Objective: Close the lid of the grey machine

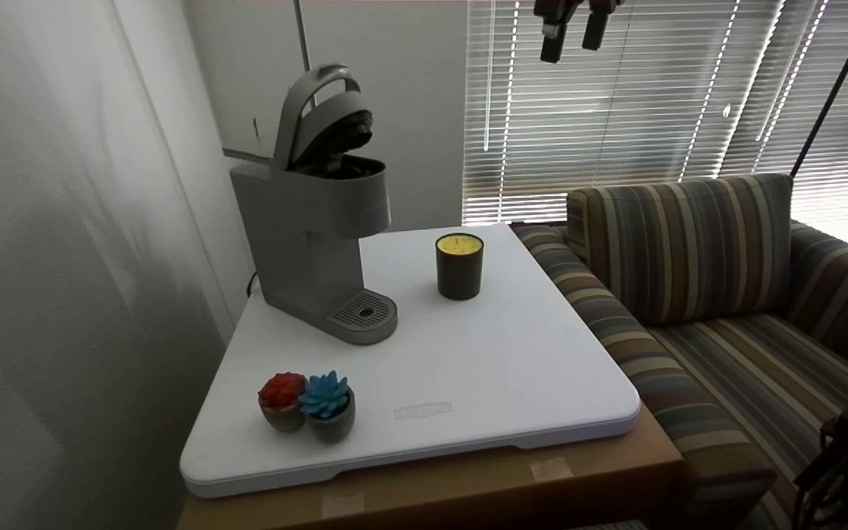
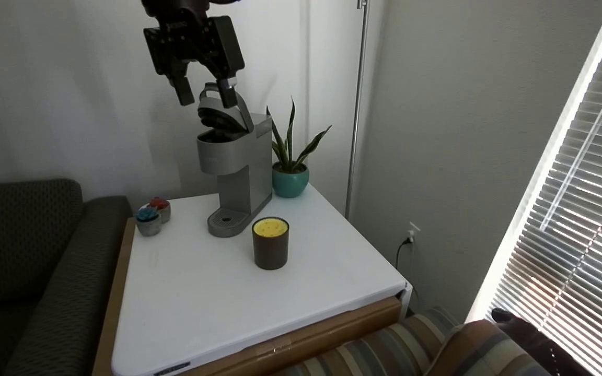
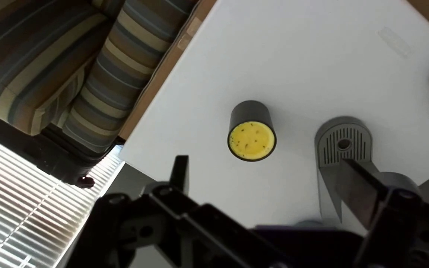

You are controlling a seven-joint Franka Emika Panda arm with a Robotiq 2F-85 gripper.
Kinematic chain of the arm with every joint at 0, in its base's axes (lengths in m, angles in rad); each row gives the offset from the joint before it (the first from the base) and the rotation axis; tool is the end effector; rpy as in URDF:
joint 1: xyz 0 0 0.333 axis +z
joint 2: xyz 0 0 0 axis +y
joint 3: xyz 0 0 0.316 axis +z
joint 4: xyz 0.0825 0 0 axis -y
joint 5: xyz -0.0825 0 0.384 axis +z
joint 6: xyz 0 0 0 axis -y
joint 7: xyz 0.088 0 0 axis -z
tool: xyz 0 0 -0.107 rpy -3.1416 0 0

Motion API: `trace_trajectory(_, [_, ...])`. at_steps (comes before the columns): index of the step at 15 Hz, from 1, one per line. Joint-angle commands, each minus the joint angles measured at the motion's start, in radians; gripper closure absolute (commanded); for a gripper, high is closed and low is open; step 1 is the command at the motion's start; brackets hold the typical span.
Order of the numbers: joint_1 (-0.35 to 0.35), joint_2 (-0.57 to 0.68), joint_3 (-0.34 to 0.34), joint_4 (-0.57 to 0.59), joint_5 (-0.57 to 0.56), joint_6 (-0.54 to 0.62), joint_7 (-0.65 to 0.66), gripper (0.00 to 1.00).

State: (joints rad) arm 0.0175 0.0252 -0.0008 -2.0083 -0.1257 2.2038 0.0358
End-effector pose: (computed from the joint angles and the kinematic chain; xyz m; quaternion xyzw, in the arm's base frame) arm 0.5759 0.0053 0.4589 0.9947 0.0232 0.0863 0.0514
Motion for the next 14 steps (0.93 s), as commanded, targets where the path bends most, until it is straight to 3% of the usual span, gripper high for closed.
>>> trace_trajectory(1, [-0.001, 0.019, 0.003, 0.016, 0.001, -0.002, 0.01, 0.0])
trace_trajectory(3, [0.003, 0.021, 0.002, 0.025, -0.018, -0.023, 0.069, 0.0])
trace_trajectory(5, [0.012, 0.039, 0.004, 0.067, -0.014, -0.047, 0.232, 0.0])
trace_trajectory(11, [0.062, 0.242, 0.014, 0.379, 0.026, -0.209, 0.616, 0.0])
trace_trajectory(12, [0.058, 0.131, 0.009, 0.239, 0.002, -0.147, 0.54, 0.0])
trace_trajectory(14, [0.069, 0.163, 0.008, 0.272, 0.001, -0.152, 0.558, 0.0])
